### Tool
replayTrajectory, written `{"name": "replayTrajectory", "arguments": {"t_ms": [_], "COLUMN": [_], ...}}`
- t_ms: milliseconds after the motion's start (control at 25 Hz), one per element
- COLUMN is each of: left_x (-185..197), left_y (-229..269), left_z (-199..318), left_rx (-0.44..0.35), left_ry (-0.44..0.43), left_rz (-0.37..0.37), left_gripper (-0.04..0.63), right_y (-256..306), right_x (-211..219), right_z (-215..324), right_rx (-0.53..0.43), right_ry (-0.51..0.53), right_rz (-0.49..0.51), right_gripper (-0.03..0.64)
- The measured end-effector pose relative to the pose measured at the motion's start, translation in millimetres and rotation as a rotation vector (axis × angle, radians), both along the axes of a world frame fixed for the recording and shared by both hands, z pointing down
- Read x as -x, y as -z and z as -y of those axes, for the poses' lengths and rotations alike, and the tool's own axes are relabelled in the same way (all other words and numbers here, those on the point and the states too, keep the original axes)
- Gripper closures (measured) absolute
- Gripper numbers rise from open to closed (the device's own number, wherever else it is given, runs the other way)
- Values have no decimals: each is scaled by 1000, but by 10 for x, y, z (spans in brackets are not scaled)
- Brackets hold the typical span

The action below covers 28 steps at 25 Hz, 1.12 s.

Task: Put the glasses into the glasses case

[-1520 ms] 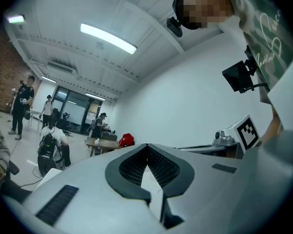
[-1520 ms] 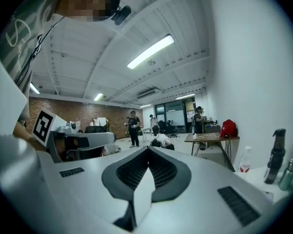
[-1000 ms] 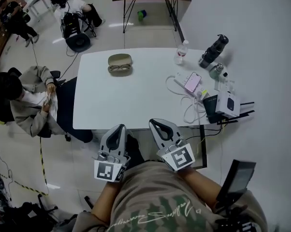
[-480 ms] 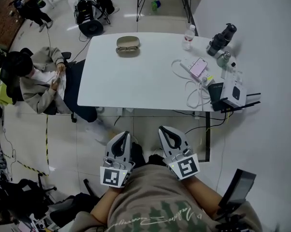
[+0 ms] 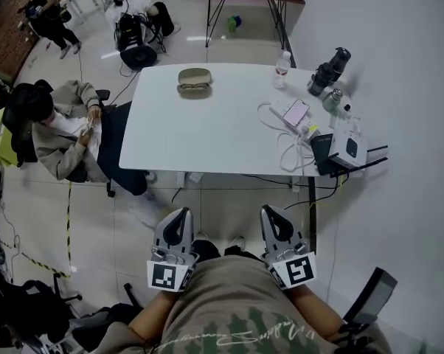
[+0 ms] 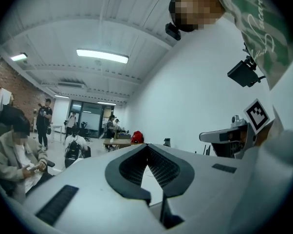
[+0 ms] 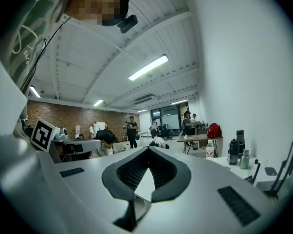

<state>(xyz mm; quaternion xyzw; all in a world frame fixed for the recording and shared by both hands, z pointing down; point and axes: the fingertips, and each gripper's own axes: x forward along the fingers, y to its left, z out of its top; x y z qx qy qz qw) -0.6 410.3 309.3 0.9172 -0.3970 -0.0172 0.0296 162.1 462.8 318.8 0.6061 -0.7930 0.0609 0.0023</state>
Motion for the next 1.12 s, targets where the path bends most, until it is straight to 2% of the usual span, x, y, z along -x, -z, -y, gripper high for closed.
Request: {"name": "replayTrajectory", "arguments": {"t_ms": [80,200,320,400,640,800,1120], "left_x": [-39,-188,-314,-320,-324,-224,-195], "left_y": [-91,-277,-288,-279,-318,-304,-339], "left_z": [-110,-290,-416,-437,-486,-476,-588], "left_rx": [16,72,84,85,76,76,92], "left_ry": [-10,-86,-141,-136,-130,-96,-125], "left_rz": [9,41,39,29,28,14,21], "left_gripper": [589,589,589,589,589,589,589], "right_y": [-18,-60,-42,-68,-66,-78,-50], "right_x": [38,101,134,130,25,106,201], "right_z": [-23,-41,-66,-123,-246,-287,-300], "right_rx": [2,34,14,5,-2,-5,5], "right_ry": [-3,19,42,48,12,33,31], "right_rz": [-23,-92,-125,-156,-163,-184,-192], "right_gripper": [604,604,604,604,604,604,604]}}
